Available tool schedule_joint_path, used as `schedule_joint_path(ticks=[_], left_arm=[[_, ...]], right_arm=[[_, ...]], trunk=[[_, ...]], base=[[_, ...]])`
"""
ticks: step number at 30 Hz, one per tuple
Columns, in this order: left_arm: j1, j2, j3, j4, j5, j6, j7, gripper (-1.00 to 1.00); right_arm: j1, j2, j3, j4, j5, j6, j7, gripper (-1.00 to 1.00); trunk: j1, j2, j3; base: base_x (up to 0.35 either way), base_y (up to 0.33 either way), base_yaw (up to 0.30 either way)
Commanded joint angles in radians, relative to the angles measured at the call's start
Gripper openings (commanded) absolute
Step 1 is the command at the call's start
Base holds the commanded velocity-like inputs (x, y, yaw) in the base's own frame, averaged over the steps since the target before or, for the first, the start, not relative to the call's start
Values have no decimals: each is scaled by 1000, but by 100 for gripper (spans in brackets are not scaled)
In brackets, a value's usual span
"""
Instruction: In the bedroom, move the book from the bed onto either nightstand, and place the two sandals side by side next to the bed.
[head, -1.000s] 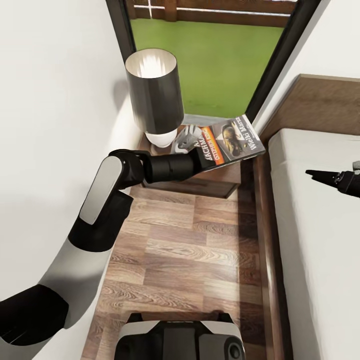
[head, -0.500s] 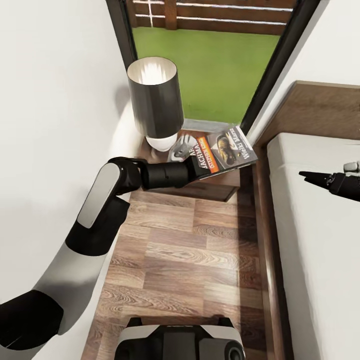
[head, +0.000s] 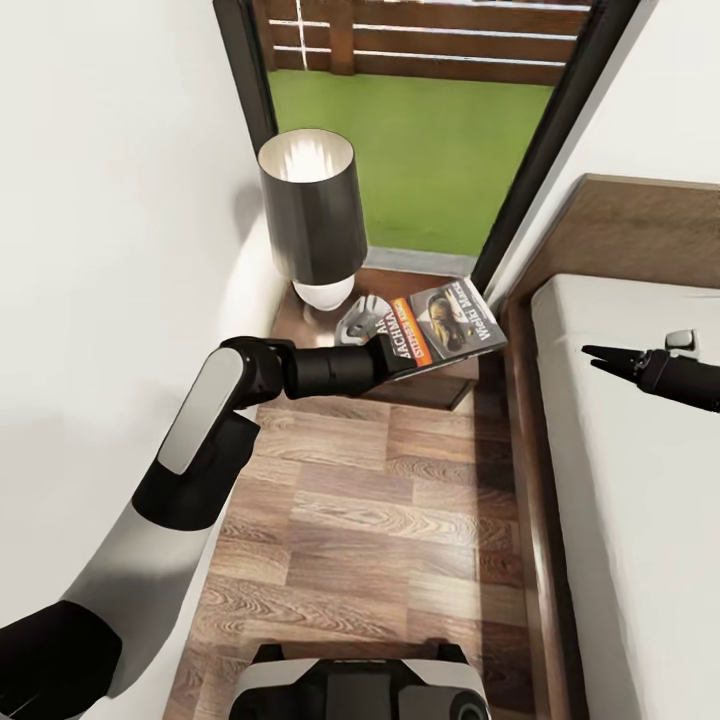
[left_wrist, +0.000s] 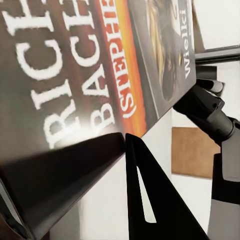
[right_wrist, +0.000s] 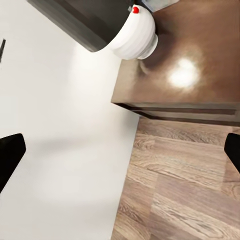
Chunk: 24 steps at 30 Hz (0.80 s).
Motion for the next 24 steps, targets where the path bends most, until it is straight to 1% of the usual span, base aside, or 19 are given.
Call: schedule_joint_path(ticks=[1, 2, 3, 5, 6, 8, 9, 11, 12, 14, 15, 16, 17, 19, 20, 21, 22, 24], left_arm=[[3, 0, 1, -2, 8, 1, 10, -100], [6, 0, 0, -3, 7, 1, 10, -100], [6, 0, 0, -3, 7, 1, 10, -100], [10, 0, -2, -7, 6, 1, 11, -100], [10, 0, -2, -7, 6, 1, 11, -100], [13, 0, -5, -9, 5, 1, 12, -100], [13, 0, -5, -9, 5, 1, 12, -100], [14, -1, -8, -10, 4, 1, 13, -100], [14, -1, -8, -10, 4, 1, 13, -100], [15, -3, -10, -10, 3, 1, 14, -100], [15, -3, -10, -10, 3, 1, 14, -100], [16, -4, -10, -11, 2, 1, 14, -100], [16, -4, -10, -11, 2, 1, 14, -100], [16, -7, -11, -11, 2, 1, 15, -100], [16, -7, -11, -11, 2, 1, 15, -100], [16, -8, -12, -11, 1, 1, 15, -100], [16, -8, -12, -11, 1, 1, 15, -100], [16, -11, -12, -12, 1, 1, 15, -100]], right_arm=[[0, 8, -1, 3, 4, 3, 5, 100], [3, 15, -2, 7, 3, 3, 5, 100], [3, 15, -2, 7, 3, 3, 5, 100], [15, 31, -3, 16, 3, 3, 5, 100], [15, 31, -3, 16, 3, 3, 5, 100], [31, 48, -4, 23, 2, 3, 2, 100], [31, 48, -4, 23, 2, 3, 2, 100], [44, 64, -5, 26, 2, 3, -10, 100], [44, 64, -5, 26, 2, 3, -10, 100], [55, 80, -5, 26, 1, 3, -22, 100], [55, 80, -5, 26, 1, 3, -22, 100], [59, 88, -5, 25, 1, 3, -26, 100], [59, 88, -5, 25, 1, 3, -26, 100], [69, 103, -6, 21, 1, 3, -33, 100], [69, 103, -6, 21, 1, 3, -33, 100], [74, 112, -6, 18, 1, 3, -35, 100], [74, 112, -6, 18, 1, 3, -35, 100], [83, 129, -6, 10, 2, 3, -39, 100]], trunk=[[0, -1, 1], [0, -1, 3], [0, -1, 4], [0, -1, 8], [0, -1, 9], [0, -1, 13], [0, -1, 14], [0, -1, 18], [0, -1, 19], [0, -1, 23], [0, -1, 24], [0, -1, 26], [0, -1, 28], [0, -1, 31], [0, -1, 33], [0, -1, 34], [0, -1, 36], [0, -1, 39]], base=[[0, 0, 0], [0, 0, 0], [0, 0, 0], [0, 0, 0], [0, 0, 0], [0, 0, 0], [0, 0, 0], [0, 0, 0], [0, 0, 0], [0, 0, 0], [0, 0, 0], [0, 0, 0], [0, 0, 0], [0, 0, 0], [0, 0, 0], [0, 0, 0], [0, 0, 0], [0, 0, 0]])
